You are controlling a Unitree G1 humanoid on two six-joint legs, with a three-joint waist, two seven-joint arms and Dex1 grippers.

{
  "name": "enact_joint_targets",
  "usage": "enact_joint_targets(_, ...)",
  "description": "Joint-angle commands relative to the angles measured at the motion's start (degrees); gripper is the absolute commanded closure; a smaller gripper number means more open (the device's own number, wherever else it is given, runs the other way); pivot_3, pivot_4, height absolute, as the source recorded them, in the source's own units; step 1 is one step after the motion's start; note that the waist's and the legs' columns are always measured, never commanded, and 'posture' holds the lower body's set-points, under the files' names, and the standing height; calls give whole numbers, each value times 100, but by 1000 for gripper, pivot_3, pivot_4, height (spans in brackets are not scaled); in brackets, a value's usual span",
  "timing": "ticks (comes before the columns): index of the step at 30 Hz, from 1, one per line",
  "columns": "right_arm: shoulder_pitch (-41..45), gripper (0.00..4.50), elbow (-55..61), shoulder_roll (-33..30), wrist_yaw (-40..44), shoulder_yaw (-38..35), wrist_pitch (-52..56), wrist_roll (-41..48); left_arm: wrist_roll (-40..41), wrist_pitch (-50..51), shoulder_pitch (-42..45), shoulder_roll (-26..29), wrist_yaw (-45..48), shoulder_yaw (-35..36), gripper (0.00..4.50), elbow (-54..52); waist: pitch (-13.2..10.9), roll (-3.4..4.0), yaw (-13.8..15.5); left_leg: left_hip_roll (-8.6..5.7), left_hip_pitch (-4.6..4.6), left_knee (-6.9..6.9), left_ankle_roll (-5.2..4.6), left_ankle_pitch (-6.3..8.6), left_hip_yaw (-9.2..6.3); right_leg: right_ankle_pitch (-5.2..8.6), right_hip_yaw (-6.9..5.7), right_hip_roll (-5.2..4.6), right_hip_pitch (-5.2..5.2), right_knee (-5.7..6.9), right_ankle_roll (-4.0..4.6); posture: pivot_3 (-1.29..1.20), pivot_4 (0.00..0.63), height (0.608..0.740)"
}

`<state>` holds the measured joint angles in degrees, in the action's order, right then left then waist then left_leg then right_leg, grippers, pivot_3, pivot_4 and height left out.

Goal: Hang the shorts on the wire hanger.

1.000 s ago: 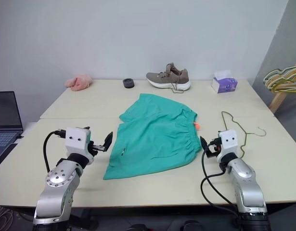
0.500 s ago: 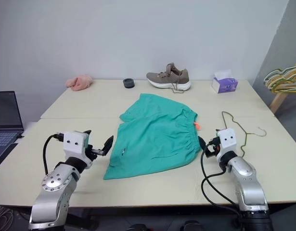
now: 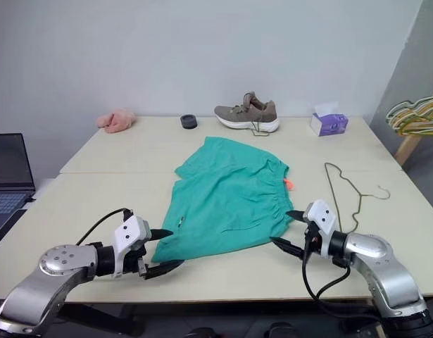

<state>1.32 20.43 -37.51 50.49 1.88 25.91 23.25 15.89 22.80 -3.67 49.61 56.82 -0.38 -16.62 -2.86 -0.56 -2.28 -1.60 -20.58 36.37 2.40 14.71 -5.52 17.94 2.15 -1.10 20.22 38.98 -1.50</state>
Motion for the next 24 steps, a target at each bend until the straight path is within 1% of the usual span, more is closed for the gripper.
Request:
enact_joint_targets(1, 19, 20, 297, -123, 116, -36, 40, 98, -411, -501, 131, 233, 254, -277, 0, 287, -1, 1, -23, 1, 0, 0, 0, 0, 2, 0, 1, 0, 0, 0, 0, -101, 0, 740)
enact_joint_targets(7, -32, 20, 334, -183, 106, 62, -110, -50, -1046, -1036, 428, 251, 336, -804, 0, 953, -5, -5, -85, 2, -8, 0, 1, 3, 3, 0, 2, 0, 5, -5, -1, -120, 0, 740)
enact_joint_targets(12, 18, 20, 243, -190, 58, 151, -380, -326, -1593, -1573, 720, 227, 198, -1025, 0, 1515, -2, 1, -86, 3, 0, 0, 0, 2, 3, -2, 2, -1, 1, -3, -4, -122, 0, 740)
enact_joint_targets(15, 107, 0, 34, -233, 24, 280, -775, -750, -1840, -1871, 970, 122, -32, -1046, 518, 1955, 1, 6, -90, 5, 10, 0, 0, 2, 3, -3, 2, 0, -3, 0, -5, -124, 0, 740)
enact_joint_targets(16, 143, 0, -58, -262, 32, 343, -961, -926, -1882, -1934, 1040, 99, -69, -1044, 763, 2059, 1, 6, -92, 5, 17, 0, -1, 2, 3, -3, 0, 0, -2, 1, -6, -124, 0, 740)
enact_joint_targets(19, 361, 0, -482, -368, 67, 638, -1639, -1550, -1996, -2230, 1314, 29, -220, -1021, 1673, 2359, 0, 7, -107, 9, 38, -1, -1, 2, 5, -3, 1, 2, -3, 1, -7, -126, 0, 740)
enact_joint_targets(20, 431, 0, -611, -387, 93, 733, -1807, -1696, -2010, -2295, 1396, 1, -277, -995, 2052, 2432, -1, 6, -112, 9, 42, -1, -1, 2, 7, -4, 1, 3, -4, 1, -8, -126, 0, 740)
enact_joint_targets(21, 516, 0, -748, -413, 151, 864, -2026, -1865, -2006, -2327, 1492, -39, -345, -947, 2270, 2505, -1, 5, -116, 10, 43, -1, -1, 2, 8, -4, 2, 4, -4, 1, -8, -126, 0, 740)
enact_joint_targets(24, 693, 0, -1039, -405, 222, 1101, -2470, -2163, -2025, -2439, 1661, -120, -489, -864, 3260, 2680, -4, -2, -126, 10, 37, -1, -1, 2, 10, -5, 4, 5, -6, 1, -11, -131, 0, 740)
